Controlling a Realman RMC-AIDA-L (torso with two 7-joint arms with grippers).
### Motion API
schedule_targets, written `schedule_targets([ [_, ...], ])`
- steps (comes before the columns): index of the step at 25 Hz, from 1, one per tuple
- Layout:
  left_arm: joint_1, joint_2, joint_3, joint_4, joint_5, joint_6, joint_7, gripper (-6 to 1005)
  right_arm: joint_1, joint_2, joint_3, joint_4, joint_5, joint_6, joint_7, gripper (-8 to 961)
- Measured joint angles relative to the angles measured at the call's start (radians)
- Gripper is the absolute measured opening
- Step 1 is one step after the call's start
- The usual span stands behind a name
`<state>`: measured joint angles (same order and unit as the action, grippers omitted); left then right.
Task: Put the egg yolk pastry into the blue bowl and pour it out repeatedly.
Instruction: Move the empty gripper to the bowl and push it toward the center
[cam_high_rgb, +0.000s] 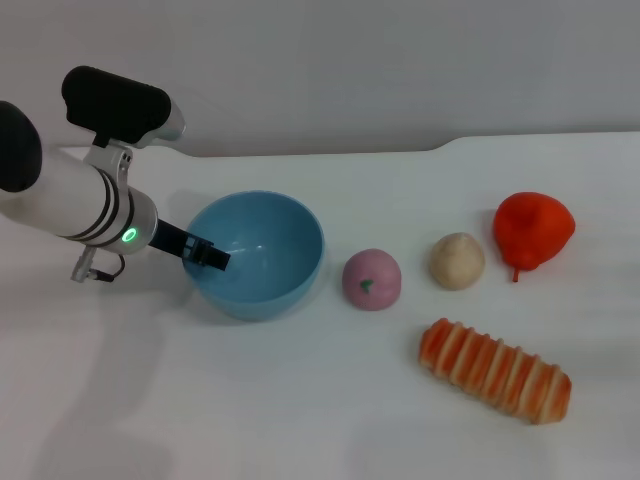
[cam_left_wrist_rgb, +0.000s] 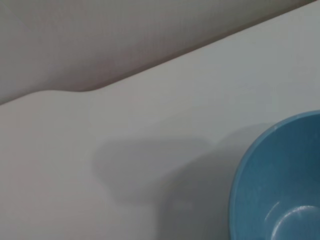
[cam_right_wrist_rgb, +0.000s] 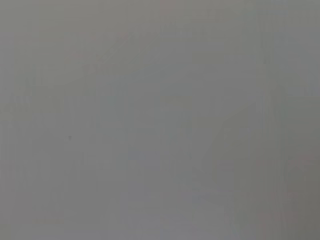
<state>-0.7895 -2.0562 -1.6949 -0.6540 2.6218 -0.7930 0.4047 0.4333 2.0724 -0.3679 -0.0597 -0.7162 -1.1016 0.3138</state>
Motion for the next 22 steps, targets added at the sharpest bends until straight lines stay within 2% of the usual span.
schedule_targets([
  [16,-0.003,-0.003,0.006,0.019,-0.009,0.029,0.015,765,0.002,0.001,0.001,0.000,0.000,0.000,0.001,613],
  [22,-0.006,-0.005,0.070,0.015,-0.009,0.015,0.029,537,0.002,0.002,0.001,-0.002,0.000,0.000,0.002,613],
])
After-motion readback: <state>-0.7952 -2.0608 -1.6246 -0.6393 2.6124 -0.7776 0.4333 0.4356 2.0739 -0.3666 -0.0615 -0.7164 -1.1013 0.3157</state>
